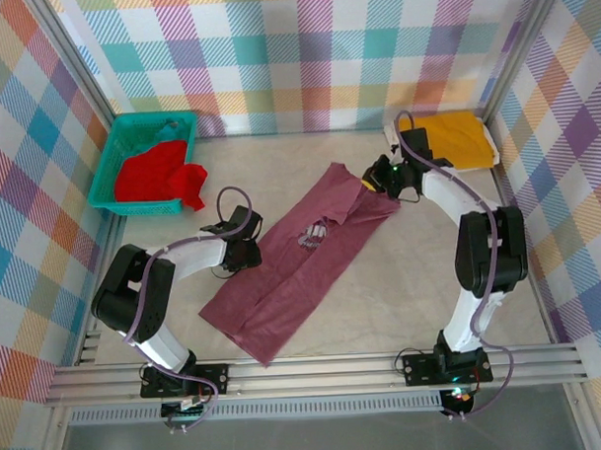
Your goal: Fold and stack the t-shirts
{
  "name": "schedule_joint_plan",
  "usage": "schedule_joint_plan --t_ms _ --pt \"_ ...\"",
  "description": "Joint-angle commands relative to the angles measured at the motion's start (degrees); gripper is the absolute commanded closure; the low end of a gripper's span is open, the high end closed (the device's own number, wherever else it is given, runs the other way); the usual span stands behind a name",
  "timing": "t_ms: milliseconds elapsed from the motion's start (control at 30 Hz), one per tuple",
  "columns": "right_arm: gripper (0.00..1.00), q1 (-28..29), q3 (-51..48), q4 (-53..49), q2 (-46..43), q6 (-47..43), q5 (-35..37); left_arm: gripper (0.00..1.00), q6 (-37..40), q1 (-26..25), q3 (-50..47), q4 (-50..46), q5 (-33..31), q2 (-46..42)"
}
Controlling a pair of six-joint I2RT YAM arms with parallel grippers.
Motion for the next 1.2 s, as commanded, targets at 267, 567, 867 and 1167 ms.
schedule_joint_plan --t_ms 267,567,867,1167 --pt "0.77 -0.47 -1.64 -0.27 3.88 1.12 1.87 0.61 -1.04 0.11 -1.33 0.62 -1.11 5.27" --pt "0.78 0.52 -2.82 -0.85 2.14 -3.61 7.91 0.6 -0.47 0.38 -1.15 -0.81 -2.34 3.51" --pt "0.88 6.44 2.62 -5.78 9.68 -5.74 10.12 0.6 -0.12 1.0 0.68 -0.47 -1.64 4.14" --pt "0.92 7.13 3.99 -5.94 18.0 -4.91 11.49 0.6 -0.92 1.98 -0.6 -1.0 -0.28 0.23"
